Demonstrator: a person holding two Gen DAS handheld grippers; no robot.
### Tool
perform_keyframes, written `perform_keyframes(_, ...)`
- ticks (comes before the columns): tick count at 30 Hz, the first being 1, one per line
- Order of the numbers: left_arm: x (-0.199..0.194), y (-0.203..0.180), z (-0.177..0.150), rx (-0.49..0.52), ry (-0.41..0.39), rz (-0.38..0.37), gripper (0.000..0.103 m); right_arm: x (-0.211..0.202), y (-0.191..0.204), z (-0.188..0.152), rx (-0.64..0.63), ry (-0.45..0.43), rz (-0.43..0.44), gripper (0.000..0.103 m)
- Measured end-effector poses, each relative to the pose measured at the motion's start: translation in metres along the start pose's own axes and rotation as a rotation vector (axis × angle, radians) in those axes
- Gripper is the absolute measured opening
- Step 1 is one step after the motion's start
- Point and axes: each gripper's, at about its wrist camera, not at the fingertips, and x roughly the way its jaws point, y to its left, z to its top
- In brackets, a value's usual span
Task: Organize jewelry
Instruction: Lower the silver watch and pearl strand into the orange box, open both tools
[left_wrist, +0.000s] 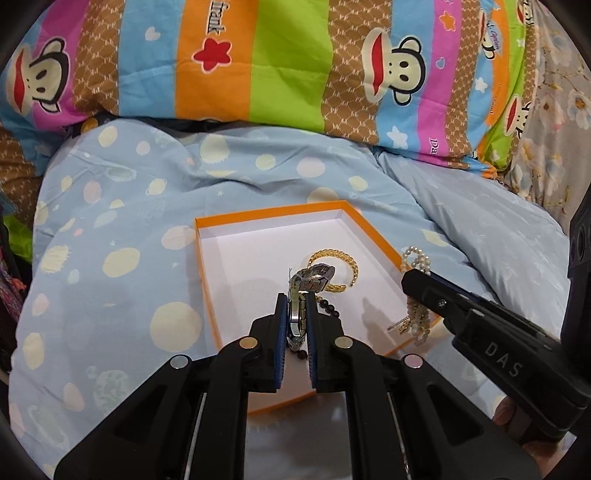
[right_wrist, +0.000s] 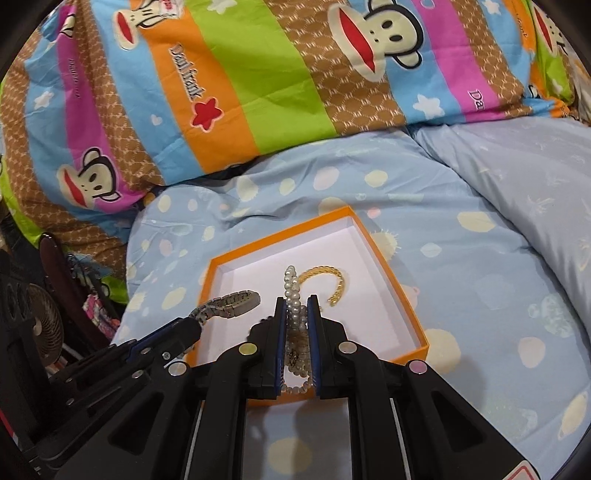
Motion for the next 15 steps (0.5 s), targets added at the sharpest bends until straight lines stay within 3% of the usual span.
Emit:
perform_keyframes(4, 0.014, 0.002, -0.001, -0.013, 0.008, -0.003, 0.009, 0.006, -0.004, -0.002, 0.005, -0.005, -0.015, 0.017)
perform_keyframes(6, 0.010, 0.001, -0.001, -0.005, -0.016, 0.015, 0.020, 0.000, -0.006, -0.001, 0.016, -0.016, -0.010, 0.025)
perform_keyframes(8, 0.004, 0.002, 0.000, -0.008, -0.028, 0.021, 0.036, -0.007, -0.010, -0.001, 0.032, -0.028, -0.006, 0.025)
perform_keyframes(15, -0.032, 0.005, -0.008, -0.020, -0.053, 0.038, 0.044, -0.051, -0.019, -0.010, 0.049, -0.060, 0.002, 0.025)
